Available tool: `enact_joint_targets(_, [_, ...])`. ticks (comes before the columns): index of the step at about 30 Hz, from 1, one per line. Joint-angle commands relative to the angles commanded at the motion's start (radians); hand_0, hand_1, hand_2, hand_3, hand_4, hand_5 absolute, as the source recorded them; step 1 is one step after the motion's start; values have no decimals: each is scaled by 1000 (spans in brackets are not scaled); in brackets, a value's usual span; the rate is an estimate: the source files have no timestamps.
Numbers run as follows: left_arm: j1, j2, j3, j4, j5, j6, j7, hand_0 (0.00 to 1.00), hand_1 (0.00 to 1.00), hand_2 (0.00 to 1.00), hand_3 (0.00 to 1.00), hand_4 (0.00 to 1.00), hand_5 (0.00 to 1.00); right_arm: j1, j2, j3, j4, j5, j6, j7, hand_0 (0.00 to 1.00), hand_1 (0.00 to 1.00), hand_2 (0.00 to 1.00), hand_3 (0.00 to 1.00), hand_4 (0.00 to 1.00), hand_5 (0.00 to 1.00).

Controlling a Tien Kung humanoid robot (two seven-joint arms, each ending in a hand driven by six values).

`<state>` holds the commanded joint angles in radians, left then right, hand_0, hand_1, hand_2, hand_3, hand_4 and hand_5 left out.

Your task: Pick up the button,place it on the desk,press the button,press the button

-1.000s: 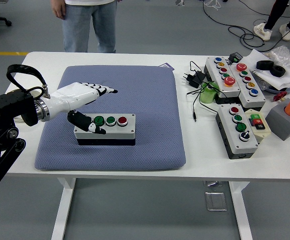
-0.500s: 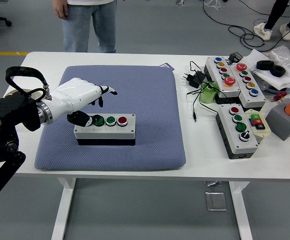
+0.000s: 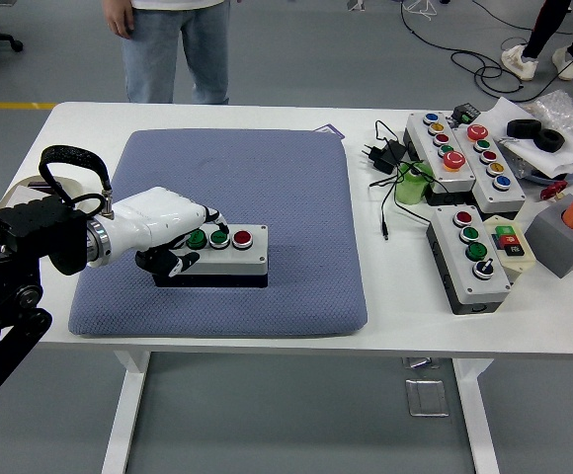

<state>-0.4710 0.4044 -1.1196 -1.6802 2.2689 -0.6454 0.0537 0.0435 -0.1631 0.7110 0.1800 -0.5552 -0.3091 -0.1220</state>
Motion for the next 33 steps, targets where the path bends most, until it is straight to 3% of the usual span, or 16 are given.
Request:
enact_joint_targets(17, [-28, -23, 33, 89, 0, 0, 3, 180, 52, 78, 839, 526, 2, 8, 0, 1, 0, 0, 0, 1, 629, 476, 531, 583, 263, 10])
enact_joint_targets(33, [-38, -18, 42, 121, 0, 0, 7, 181, 58, 82, 835, 535, 2, 15, 0, 0, 0, 5, 0, 2, 630, 476, 531, 583, 263, 10])
